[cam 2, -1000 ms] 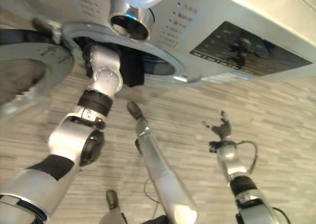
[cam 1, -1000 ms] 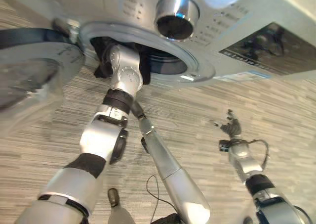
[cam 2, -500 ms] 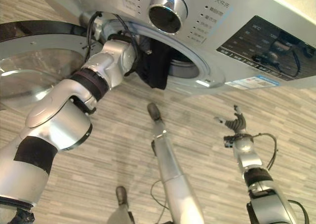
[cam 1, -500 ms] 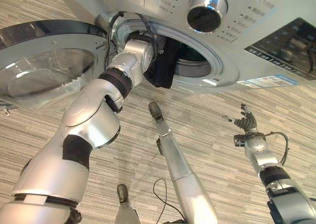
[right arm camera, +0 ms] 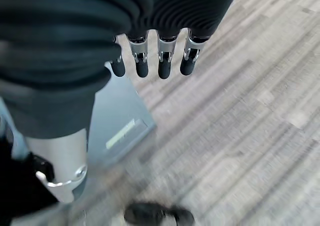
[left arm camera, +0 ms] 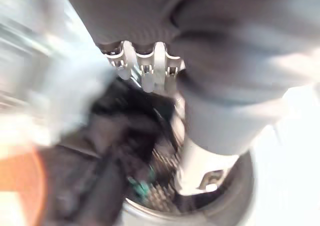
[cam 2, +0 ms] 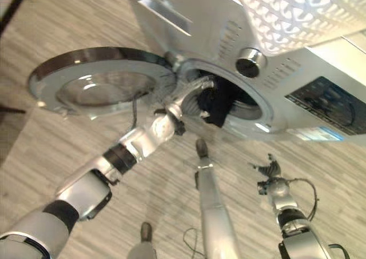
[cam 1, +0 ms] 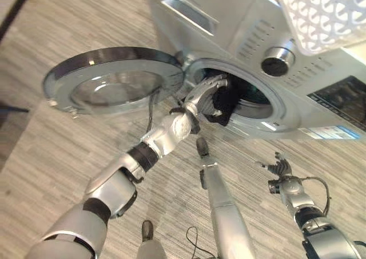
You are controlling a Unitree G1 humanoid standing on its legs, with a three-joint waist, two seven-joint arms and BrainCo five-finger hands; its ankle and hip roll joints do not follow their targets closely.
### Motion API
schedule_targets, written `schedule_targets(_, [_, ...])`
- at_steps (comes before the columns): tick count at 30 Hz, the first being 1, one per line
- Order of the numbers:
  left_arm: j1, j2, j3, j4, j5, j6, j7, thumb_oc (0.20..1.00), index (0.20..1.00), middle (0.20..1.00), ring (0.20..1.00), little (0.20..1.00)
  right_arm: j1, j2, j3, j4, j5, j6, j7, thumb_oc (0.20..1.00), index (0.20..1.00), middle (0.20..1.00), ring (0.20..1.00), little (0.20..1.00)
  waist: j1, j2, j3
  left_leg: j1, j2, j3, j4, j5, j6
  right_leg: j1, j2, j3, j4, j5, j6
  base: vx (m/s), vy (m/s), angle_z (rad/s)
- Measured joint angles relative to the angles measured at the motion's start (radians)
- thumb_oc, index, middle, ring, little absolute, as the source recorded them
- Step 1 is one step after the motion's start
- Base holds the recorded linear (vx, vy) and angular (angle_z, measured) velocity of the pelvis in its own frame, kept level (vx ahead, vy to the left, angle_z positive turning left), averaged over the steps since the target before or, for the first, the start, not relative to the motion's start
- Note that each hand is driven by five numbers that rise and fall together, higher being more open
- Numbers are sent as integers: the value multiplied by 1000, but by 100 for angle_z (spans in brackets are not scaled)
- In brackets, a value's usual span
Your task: Grab the laundry basket,head to the washer,open it,put in the laundry and shut it.
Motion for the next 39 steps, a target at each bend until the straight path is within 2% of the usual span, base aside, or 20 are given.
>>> schedule_targets(5, [308,91,58,30,-11,1,-25,1000,1000,1000,1000,1000,29,4,-11,-1,-3,-5,-12,1000,1000,1000,1000,1000,27,10,-65,-11,-1,-23,21,1,1,64,-41,-45,-52,14,-1,29,-7,29])
schedule_targets(12, [535,124,171,45,-6,-16,-21,1000,1000,1000,1000,1000,70,36,-12,48,-48,0,-10,1000,1000,1000,1000,1000,75,-12,-125,39,-4,-21,30,0,6,205,-52,-105,-247,68,-3,58,20,-10])
schedule_targets(15, [695,142,230,-6,41,-16,-25,1000,1000,1000,1000,1000,133,63,-14,71,-70,5,-7,1000,1000,1000,1000,1000,108,-31,-162,40,-6,-23,55,8,19,289,-66,-162,-365,69,28,72,43,-1])
schedule_targets(20, [860,184,339,-57,50,-4,-26,1000,1000,1000,1000,1000,227,100,-14,84,-92,28,18,1000,1000,1000,1000,1000,117,-57,-178,74,-12,-48,19,-18,43,341,-97,-173,-376,87,40,14,65,29])
schedule_targets(21, [872,191,340,-57,50,-4,-26,1000,1000,1000,1000,1000,215,100,-14,93,-100,31,18,1000,1000,1000,1000,1000,124,-57,-178,69,-17,-42,21,-34,57,343,-101,-176,-388,56,79,-27,130,-26])
schedule_targets(22, [896,190,361,-72,50,-4,-31,1000,1000,1000,1000,1000,187,98,-19,88,-112,41,22,1000,1000,1000,1000,1000,156,-32,-178,64,13,-24,33,-68,69,302,-90,-178,-300,18,86,-24,66,-41])
schedule_targets(23, [910,189,363,-93,49,-3,-31,1000,1000,1000,1000,1000,188,100,-24,82,-115,41,26,1000,1000,1000,1000,1000,154,-23,-178,59,22,-26,41,-99,54,263,-81,-152,-151,21,52,-50,125,-12])
schedule_targets(24, [932,225,371,-108,48,-3,-34,1000,1000,1000,1000,1000,217,121,-22,76,-116,43,32,1000,1000,1000,1000,1000,143,-75,-189,55,-18,-54,62,-109,77,289,-104,-132,-78,-22,35,-75,170,7])
schedule_targets(26, [964,217,387,-113,47,0,-48,1000,1000,1000,1000,1000,200,124,-28,85,-117,47,29,1000,1000,1000,1000,1000,154,-74,-177,55,-27,-50,118,-119,77,336,-98,-126,-169,34,14,-114,278,-24])
schedule_targets(28, [967,221,386,-137,48,1,-55,1000,1000,1000,1000,1000,192,126,-61,77,-118,48,28,1000,1000,1000,1000,1000,160,-95,-160,52,-76,-53,170,-141,100,374,-106,-93,-240,100,-2,-97,369,-40])
schedule_targets(30, [951,225,386,-164,48,-2,-60,1000,1000,1000,1000,1000,195,126,-92,42,-117,50,27,1000,1000,1000,1000,1000,158,-133,-132,58,-159,-48,219,-171,103,417,-151,-55,-349,146,-9,-88,383,-39])
schedule_targets(31, [944,226,385,-164,49,-2,-61,1000,1000,1000,1000,1000,198,128,-95,33,-116,52,28,1000,1000,1000,1000,1000,149,-147,-122,48,-201,-53,259,-186,134,449,-175,-43,-395,150,-17,-58,235,-31])
schedule_targets(32, [944,230,385,-168,50,-2,-61,1000,1000,1000,1000,1000,209,129,-95,22,-116,55,28,1000,1000,1000,1000,1000,145,-160,-116,55,-234,-48,278,-190,141,458,-191,-43,-407,131,-36,-125,267,-31])
schedule_targets(33, [946,233,384,-171,51,-2,-61,1000,1000,1000,1000,1000,223,126,-90,10,-116,60,28,1000,1000,1000,1000,1000,141,-157,-112,35,-270,-51,347,-212,179,474,-207,-33,-423,54,-50,-244,338,-46])
schedule_targets(34, [943,230,385,-168,51,1,-60,1000,1000,1000,1000,1000,245,126,-84,0,-116,65,28,1000,1000,1000,1000,1000,146,-138,-99,15,-287,-36,404,-209,238,478,-219,-42,-408,-92,-29,-249,335,-59])
schedule_targets(35, [946,222,382,-168,51,3,-60,1000,1000,1000,1000,1000,268,120,-85,-20,-117,68,31,1000,1000,1000,1000,1000,153,-113,-94,16,-275,-41,399,-215,226,455,-193,-42,-313,-82,-23,-217,268,-42])
schedule_targets(36, [952,218,378,-167,51,9,-59,1000,1000,1000,1000,1000,292,126,-88,-23,-116,68,31,1000,1000,1000,1000,1000,144,-73,-87,-1,-247,-37,429,-209,233,426,-156,-49,-73,-105,-14,-152,179,-3])
schedule_targets(37, [961,218,374,-154,50,13,-61,1000,1000,1000,1000,1000,338,137,-88,-25,-116,72,32,1000,1000,1000,1000,1000,134,-65,-113,-21,-256,-45,405,-179,243,448,-127,-100,91,-137,9,-212,284,8])
schedule_targets(38, [974,220,380,-135,49,15,-61,1000,1000,1000,1000,1000,362,145,-81,-24,-116,72,34,1000,1000,1000,1000,1000,146,-85,-128,-11,-265,-17,359,-147,219,494,-107,-208,211,-221,-10,-153,191,-17])
schedule_targets(39, [985,215,385,-125,48,20,-61,1000,1000,1000,1000,1000,362,143,-79,-20,-117,70,34,1000,1000,1000,1000,1000,157,-82,-129,-15,-267,3,354,-127,220,519,-100,-252,136,-212,-55,-89,111,-81])
